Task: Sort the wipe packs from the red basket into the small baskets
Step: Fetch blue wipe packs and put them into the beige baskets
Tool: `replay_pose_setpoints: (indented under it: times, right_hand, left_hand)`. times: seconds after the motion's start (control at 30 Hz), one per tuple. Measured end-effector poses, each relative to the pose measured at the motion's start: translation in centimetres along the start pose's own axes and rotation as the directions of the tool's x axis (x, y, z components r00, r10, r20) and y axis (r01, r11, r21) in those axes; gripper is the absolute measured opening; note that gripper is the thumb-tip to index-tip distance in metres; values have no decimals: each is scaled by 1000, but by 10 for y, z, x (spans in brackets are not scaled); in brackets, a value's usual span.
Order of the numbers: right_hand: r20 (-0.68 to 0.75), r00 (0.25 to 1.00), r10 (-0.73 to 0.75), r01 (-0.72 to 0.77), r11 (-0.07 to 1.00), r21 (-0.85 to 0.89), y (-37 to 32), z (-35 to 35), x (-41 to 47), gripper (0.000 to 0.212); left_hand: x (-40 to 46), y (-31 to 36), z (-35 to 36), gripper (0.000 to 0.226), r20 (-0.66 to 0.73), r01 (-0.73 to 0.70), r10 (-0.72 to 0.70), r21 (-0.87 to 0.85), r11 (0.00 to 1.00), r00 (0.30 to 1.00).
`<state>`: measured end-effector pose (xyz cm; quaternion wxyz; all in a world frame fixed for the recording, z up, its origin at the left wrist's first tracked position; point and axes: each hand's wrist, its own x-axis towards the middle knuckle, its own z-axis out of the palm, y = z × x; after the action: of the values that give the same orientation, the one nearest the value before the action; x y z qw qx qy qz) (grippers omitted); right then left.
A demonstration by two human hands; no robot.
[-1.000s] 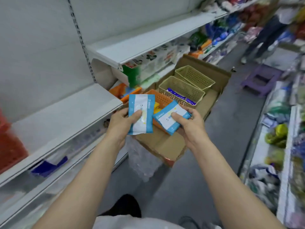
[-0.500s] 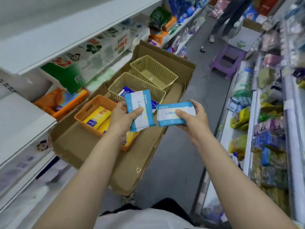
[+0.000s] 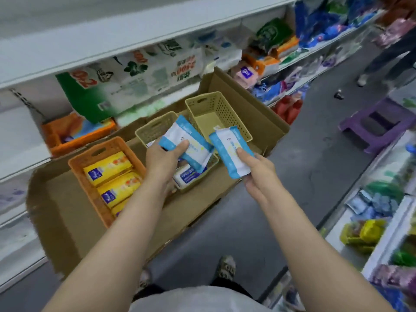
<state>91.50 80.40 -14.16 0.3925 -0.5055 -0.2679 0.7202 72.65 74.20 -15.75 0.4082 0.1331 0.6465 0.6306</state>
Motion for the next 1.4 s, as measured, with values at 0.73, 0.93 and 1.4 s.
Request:
replay_pose_setpoints:
  times: [0.73, 0.93, 1.4]
  right_hand:
    - [220, 967, 129, -14, 887, -462, -93, 27, 236, 15]
    - [48, 996, 75, -19, 711, -702, -79, 50, 324, 34]
    - [340, 930, 140, 328, 103, -939, 21, 103, 423, 60]
  left_hand:
    - [178, -1, 92, 22, -57, 250, -246, 105, 962, 968]
    - [214, -8, 72, 34, -275, 286, -285, -38, 957, 918]
    - [204, -43, 62, 35, -532, 344, -380, -170, 923, 757]
